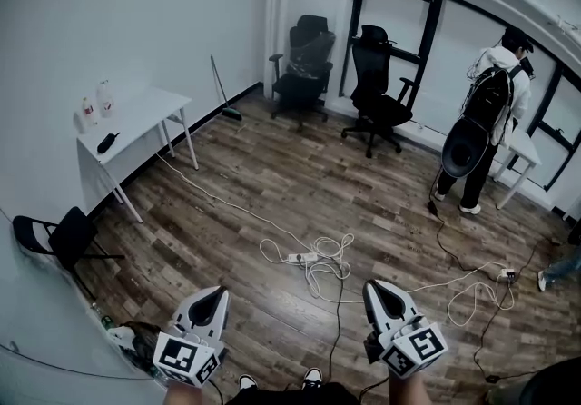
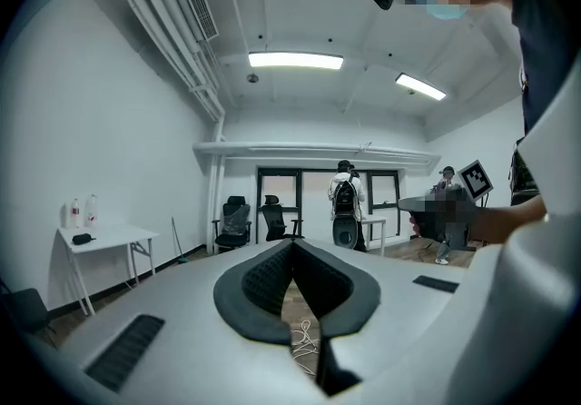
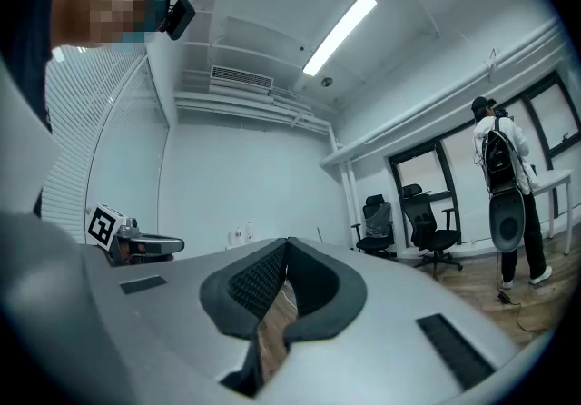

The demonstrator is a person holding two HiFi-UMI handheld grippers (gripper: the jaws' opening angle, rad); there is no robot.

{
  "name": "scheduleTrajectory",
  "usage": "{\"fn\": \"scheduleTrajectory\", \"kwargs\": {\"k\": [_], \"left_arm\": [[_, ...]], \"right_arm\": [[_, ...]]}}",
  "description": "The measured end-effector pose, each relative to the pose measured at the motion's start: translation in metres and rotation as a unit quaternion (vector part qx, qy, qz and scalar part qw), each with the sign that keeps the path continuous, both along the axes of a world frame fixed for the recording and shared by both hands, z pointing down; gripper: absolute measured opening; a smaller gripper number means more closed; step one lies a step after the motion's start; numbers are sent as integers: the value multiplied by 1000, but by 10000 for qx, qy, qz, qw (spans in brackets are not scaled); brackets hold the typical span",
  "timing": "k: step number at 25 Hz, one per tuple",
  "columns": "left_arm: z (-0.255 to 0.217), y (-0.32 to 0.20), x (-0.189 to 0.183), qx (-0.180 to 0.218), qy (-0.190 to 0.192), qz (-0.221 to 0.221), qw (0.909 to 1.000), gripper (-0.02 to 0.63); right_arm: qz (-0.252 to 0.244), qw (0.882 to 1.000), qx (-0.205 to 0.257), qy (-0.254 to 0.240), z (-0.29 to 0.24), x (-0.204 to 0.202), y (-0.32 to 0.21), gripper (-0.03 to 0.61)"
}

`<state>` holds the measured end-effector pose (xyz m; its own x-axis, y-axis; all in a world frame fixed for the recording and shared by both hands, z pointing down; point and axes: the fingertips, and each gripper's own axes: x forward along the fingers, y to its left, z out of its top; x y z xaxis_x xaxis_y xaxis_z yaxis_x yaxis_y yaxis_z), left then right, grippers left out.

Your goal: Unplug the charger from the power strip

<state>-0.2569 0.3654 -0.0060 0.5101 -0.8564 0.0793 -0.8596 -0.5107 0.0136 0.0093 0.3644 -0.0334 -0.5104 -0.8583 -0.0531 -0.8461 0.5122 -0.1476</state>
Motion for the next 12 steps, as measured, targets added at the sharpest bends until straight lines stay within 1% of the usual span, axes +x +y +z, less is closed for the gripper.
{"fn": "scheduleTrajectory", "kwargs": {"k": [4,7,12], "left_arm": [[3,-13,40,-67,14,58,10000,18],[5,-23,74,-77,3,29,10000,18],[16,-37,114,-139,-31,-13,9999,18]], "right_arm": [[80,9999,-117,-32,9,46,-9,21],[25,9998,-191,17,15,80,-18,21],[-65,9994,-326,84,32,122,-32,21]]}}
